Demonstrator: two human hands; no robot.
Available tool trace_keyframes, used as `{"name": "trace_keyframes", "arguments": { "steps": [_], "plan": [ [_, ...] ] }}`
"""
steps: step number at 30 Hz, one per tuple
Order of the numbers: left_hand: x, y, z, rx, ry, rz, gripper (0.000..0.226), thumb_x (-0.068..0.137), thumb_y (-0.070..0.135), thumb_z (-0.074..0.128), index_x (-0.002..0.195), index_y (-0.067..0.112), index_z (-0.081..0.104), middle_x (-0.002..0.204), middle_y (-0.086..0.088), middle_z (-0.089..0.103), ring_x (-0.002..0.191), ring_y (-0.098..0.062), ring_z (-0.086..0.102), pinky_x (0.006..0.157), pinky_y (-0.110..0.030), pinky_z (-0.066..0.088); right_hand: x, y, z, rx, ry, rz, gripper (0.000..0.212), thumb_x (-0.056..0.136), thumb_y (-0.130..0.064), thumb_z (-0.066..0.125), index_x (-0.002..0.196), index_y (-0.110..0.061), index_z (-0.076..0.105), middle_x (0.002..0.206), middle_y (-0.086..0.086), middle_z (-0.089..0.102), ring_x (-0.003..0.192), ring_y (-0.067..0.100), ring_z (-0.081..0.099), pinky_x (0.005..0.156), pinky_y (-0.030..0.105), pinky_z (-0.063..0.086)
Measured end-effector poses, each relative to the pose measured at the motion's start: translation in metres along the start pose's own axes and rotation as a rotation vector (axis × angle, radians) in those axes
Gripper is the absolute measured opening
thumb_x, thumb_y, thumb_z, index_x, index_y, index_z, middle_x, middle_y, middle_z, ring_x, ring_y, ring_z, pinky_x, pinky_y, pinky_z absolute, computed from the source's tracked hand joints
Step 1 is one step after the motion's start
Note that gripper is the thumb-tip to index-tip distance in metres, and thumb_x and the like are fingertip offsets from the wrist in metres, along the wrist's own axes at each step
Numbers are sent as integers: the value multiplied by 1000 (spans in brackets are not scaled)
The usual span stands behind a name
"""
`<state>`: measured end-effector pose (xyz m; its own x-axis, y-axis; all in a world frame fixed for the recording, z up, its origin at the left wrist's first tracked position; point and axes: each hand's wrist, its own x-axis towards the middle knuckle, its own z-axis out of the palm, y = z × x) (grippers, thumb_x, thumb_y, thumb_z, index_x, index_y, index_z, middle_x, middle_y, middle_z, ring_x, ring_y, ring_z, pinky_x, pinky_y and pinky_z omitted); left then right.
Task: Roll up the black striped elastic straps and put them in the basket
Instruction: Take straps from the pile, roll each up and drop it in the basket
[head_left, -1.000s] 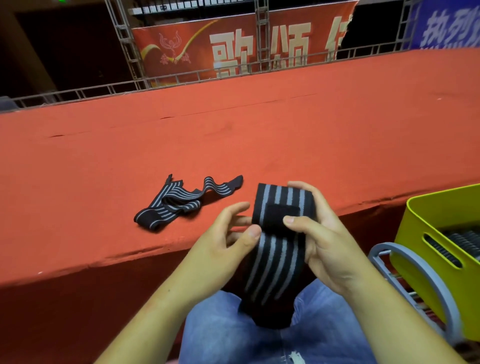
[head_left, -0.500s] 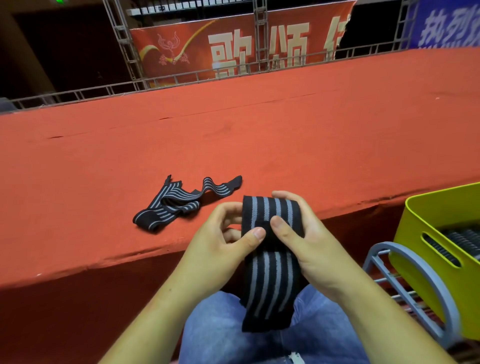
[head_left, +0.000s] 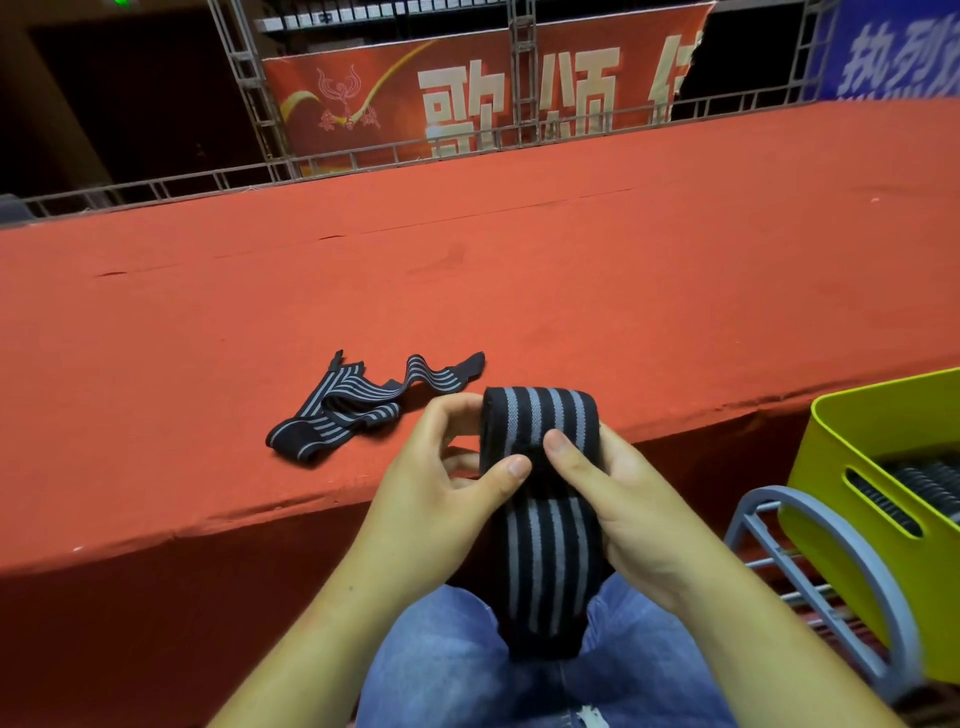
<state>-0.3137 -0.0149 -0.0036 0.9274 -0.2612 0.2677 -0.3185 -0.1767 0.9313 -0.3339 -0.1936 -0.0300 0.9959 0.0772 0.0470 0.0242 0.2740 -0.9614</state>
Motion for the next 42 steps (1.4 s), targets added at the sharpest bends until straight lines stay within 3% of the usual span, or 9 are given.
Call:
{"name": "trace_keyframes", "arguments": {
  "steps": [5,10,17,23,27,32,35,37,42],
  "plan": [
    [0,1,1,28,20,54,43,90,9,77,124,28,58,120,12,70,102,-12,73,85,-31,60,-2,-3,2,25,-31,87,43,95,-40,61,132,-17,64,122,7,77,116,21,73,97,32,59],
    [0,-1,0,65,31,117,48,87,4,78,120,33,57,122,13,68,116,-11,67,94,-34,57,-2,-4,2,67,-14,121,58,88,-53,61,135,-19,64,126,5,76,121,20,71,108,41,50],
    [-3,-3,4,94,-42,181,45,87,-4,77,116,26,62,120,12,67,123,-13,62,97,-28,55,-3,-9,4,136,23,146,73,79,-65,61,132,-15,67,119,11,78,115,22,74,104,41,52],
    [-3,-5,0,124,-63,147,48,89,-4,73,123,28,62,128,13,64,129,-8,58,99,-22,52,-4,-8,1,195,57,134,57,89,-47,75,132,-11,67,123,18,75,115,28,74,99,43,54],
    [-3,-6,0,98,-63,22,52,95,9,71,137,33,52,132,16,64,118,-1,64,97,-23,53,-2,-7,-2,264,69,108,48,83,-32,73,131,-24,69,124,14,76,114,27,74,97,43,56],
    [-4,-10,1,16,-125,-87,62,97,4,60,147,36,43,130,5,68,102,-28,70,89,-34,58,-2,-7,-8,250,29,47,57,80,-14,73,133,-36,68,126,14,75,117,32,72,101,52,57],
    [-4,-9,0,-43,-153,-104,71,86,12,60,150,35,40,135,6,66,102,-28,70,84,-38,59,1,-8,-9,272,5,30,58,81,-14,62,132,-39,68,127,16,73,117,37,70,109,62,50],
    [-4,-8,0,-82,-170,-109,71,86,22,62,152,35,38,140,7,63,111,-20,71,91,-46,58,2,-9,-10,253,-15,24,60,82,-10,61,134,-41,66,126,17,72,112,34,71,105,58,55],
    [-2,-6,1,-44,-112,-77,69,86,34,71,148,37,42,139,6,62,113,-12,71,97,-35,57,0,-10,-8,183,-63,27,53,94,-15,70,137,-44,61,127,12,74,110,28,73,88,41,60]
  ]
}}
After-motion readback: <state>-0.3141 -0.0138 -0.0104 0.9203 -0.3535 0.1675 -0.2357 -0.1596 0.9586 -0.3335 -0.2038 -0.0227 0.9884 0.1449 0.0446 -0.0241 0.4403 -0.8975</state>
